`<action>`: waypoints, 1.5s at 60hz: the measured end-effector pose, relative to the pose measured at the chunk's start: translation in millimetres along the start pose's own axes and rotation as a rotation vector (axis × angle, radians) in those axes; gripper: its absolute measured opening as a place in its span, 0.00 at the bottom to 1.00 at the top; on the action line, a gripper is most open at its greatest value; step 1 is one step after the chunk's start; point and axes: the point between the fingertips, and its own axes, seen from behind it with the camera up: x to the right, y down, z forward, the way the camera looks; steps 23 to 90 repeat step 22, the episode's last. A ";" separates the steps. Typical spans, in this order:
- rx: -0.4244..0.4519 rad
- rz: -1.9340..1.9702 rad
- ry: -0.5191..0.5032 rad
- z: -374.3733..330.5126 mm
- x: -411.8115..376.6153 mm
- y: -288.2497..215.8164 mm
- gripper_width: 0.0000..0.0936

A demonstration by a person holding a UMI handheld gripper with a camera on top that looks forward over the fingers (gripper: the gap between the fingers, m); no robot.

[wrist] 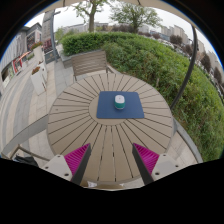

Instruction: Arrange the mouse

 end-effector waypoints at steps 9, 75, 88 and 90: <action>0.027 -0.012 0.062 -11.0 -2.2 -2.6 0.91; 0.026 -0.003 0.087 -11.1 -4.0 -1.5 0.91; 0.026 -0.003 0.087 -11.1 -4.0 -1.5 0.91; 0.026 -0.003 0.087 -11.1 -4.0 -1.5 0.91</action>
